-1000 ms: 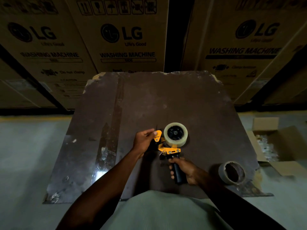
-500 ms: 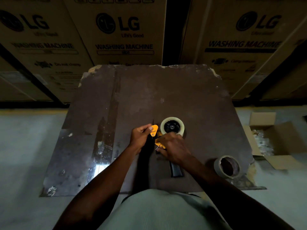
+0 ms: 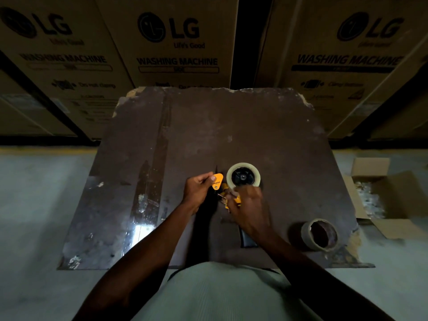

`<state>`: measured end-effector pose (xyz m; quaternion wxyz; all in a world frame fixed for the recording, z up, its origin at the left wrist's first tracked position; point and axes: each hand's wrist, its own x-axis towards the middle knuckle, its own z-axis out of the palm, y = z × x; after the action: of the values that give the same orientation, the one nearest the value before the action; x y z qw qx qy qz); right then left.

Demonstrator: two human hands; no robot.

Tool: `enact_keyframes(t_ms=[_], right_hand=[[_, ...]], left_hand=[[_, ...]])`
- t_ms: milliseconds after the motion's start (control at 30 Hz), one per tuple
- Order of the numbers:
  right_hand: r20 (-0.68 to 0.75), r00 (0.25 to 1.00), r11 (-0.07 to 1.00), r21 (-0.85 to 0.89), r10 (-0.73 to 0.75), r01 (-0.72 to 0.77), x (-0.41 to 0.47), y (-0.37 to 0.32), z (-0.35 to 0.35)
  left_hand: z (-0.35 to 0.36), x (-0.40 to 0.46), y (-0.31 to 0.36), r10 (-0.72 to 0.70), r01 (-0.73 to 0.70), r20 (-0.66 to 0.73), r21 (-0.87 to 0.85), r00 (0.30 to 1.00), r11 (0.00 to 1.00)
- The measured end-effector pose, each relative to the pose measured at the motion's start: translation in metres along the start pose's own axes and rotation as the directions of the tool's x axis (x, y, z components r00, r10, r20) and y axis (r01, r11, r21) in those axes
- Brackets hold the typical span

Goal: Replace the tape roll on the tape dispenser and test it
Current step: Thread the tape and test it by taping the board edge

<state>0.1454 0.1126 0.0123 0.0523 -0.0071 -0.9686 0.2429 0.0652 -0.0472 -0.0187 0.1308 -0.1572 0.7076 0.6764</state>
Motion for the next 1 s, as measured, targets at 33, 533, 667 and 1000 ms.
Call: enact_keyframes(t_ms=[33,533,667,1000], right_hand=[[-0.061,0.996,0.998,-0.022,0.063,-0.065,-0.012,0.006,0.0],[0.857,0.418,0.047,0.425,0.3,-0.904,-0.021,0.031,0.021],[0.788,0.498,0.106,0.496,0.362,-0.862,-0.04,0.037,0.024],[0.596,0.667,0.395,0.538,0.447,-0.745,-0.092,0.066,0.006]], left_hand=[[0.0,0.0,0.001,-0.004,0.004,0.0,-0.005,1.0,1.0],[-0.005,-0.002,0.005,-0.315,0.292,-0.257,-0.124,0.914,0.948],[-0.003,-0.009,0.012,-0.584,0.561,-0.029,-0.242,0.811,0.791],[0.035,-0.031,0.006,-0.597,0.614,0.147,-0.134,0.788,0.778]])
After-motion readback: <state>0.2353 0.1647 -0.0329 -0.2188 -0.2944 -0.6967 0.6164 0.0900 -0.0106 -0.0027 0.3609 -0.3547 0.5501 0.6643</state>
